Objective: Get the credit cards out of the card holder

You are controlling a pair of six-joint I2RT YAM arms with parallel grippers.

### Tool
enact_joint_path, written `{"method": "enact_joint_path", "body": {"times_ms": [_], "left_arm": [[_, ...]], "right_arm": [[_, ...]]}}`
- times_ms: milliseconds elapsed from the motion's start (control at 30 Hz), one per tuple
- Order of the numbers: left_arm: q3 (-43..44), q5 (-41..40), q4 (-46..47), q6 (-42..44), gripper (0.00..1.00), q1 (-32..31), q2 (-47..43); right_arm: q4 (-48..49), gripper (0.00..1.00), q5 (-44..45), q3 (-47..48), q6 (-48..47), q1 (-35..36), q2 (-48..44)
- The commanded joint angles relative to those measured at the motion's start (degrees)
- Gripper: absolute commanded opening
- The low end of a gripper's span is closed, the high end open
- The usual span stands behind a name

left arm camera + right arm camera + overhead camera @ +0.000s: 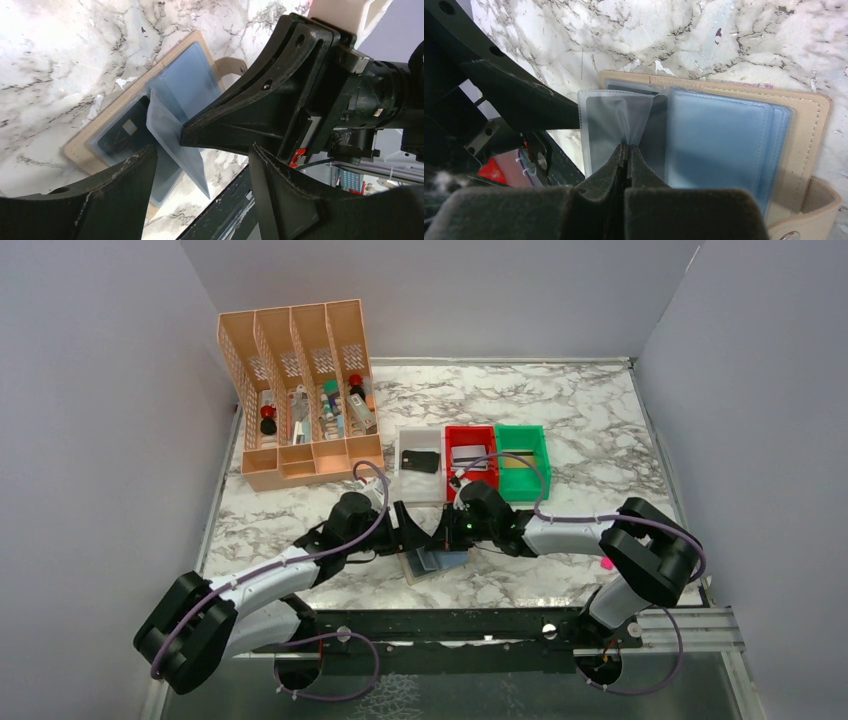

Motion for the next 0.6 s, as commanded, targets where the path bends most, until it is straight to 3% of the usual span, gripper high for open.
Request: {"method": "enact_joint_path", "body": {"times_ms": [0, 200, 467, 567], "left_arm": [[0.6, -2.7, 3.3, -1.5, 0.69, -2.1, 1.8], [3.4, -2.9, 4.2, -1.7, 0.65, -5.1, 5.7], [5.7, -2.8, 7.3, -1.7, 0.62, -6.2, 9.3], [7.0, -2.2, 8.3, -1.4, 0.61, -6.7, 11.7]], "right_arm": [[2.6, 0.01, -1.6, -1.0, 0.7, -0.4, -1.4], [2.2, 0.01, -0.9, -2.0, 1.5, -0.7, -2.6], [-6.6, 0.32, 9.0, -2.7, 1.6, -0.9, -9.1], [-12.6, 0.33, 15.1, -3.1, 3.0, -0.9, -12.7]]}}
